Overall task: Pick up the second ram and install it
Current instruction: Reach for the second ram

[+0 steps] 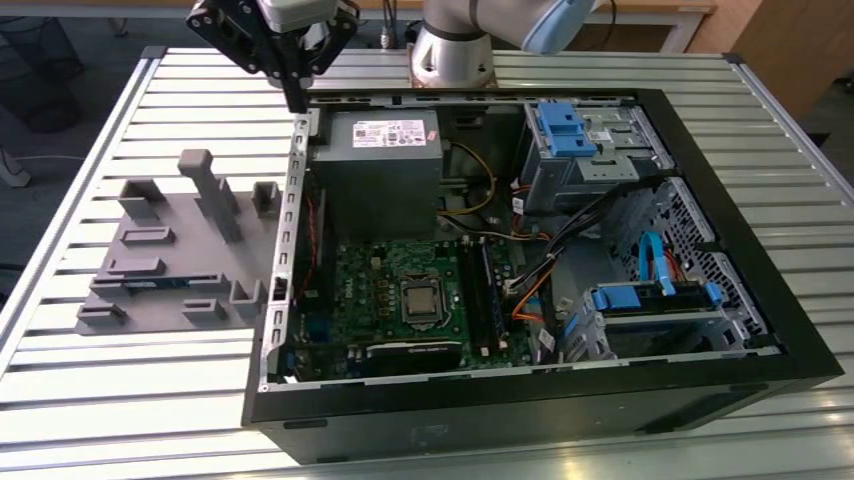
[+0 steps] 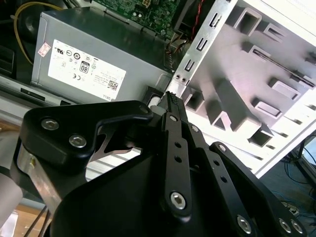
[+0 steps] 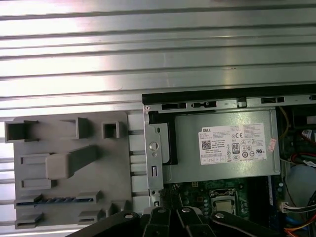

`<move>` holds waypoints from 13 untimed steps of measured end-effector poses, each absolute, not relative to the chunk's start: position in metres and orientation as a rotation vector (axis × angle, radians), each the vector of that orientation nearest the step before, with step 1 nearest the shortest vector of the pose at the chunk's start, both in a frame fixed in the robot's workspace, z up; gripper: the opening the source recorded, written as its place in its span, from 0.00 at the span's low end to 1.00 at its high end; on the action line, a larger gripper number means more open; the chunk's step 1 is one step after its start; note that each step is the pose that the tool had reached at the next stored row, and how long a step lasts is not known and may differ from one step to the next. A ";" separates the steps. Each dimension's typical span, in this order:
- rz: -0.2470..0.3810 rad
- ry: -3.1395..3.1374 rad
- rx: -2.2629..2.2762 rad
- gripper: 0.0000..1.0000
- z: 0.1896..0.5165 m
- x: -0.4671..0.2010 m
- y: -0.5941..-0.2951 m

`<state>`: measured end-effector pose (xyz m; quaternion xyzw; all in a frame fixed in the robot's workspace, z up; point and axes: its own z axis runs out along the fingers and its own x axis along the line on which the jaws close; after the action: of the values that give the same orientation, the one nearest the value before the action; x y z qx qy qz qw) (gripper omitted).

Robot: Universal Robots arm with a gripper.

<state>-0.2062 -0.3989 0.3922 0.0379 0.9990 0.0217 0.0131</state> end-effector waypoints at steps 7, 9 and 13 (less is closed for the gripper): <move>0.068 3.112 0.118 0.11 0.392 -0.211 -0.399; 0.068 3.112 0.118 0.11 0.392 -0.212 -0.399; 0.068 3.112 0.118 0.11 0.392 -0.214 -0.399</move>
<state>-0.2142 -0.3989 0.3921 0.0379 0.9990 0.0217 0.0131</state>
